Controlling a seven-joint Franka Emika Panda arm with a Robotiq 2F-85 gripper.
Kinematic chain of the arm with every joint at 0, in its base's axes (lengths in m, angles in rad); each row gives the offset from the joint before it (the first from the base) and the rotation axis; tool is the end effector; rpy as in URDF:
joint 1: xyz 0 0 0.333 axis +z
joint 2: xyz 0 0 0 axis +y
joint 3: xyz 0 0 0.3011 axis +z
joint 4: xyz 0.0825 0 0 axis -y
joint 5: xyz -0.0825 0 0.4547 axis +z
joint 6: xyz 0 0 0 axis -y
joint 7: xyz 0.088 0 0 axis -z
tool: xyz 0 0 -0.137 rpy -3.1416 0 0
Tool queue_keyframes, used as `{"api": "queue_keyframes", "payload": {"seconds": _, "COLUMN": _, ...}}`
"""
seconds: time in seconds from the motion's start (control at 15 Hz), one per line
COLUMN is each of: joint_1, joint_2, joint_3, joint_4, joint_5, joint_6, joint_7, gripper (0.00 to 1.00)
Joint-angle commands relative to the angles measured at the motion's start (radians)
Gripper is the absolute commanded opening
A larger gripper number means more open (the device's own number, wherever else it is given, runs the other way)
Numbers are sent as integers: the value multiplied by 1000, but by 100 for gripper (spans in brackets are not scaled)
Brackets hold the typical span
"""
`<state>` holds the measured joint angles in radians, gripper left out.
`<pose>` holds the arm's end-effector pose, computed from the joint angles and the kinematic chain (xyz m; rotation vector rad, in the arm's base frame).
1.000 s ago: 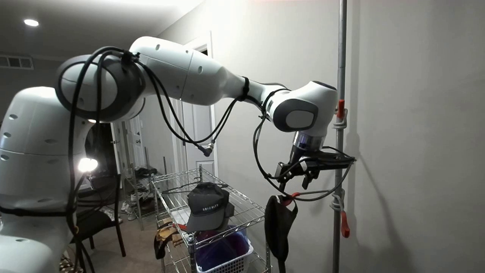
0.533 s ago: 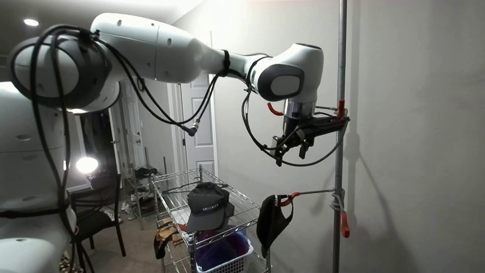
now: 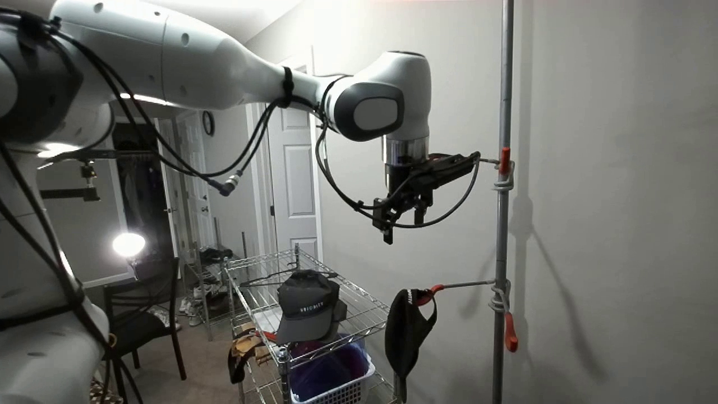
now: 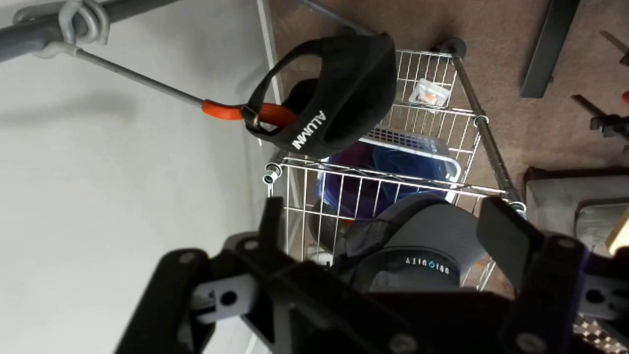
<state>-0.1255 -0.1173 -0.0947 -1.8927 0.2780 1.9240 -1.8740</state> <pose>0.6075 -0.1100 0.5113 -2.1795 -2.1915 -0.4901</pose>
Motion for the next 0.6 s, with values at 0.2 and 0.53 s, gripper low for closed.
{"api": "queue_keyframes", "payload": {"seconds": 0.2, "joint_1": 87, "joint_2": -190, "joint_3": 13, "joint_4": -277, "joint_5": -69, "joint_6": 189, "joint_7": -41, "gripper": 100}}
{"api": "queue_keyframes", "payload": {"seconds": 0.53, "joint_1": 169, "joint_2": -210, "joint_3": 81, "joint_4": -324, "joint_5": -66, "joint_6": 286, "joint_7": 124, "gripper": 100}}
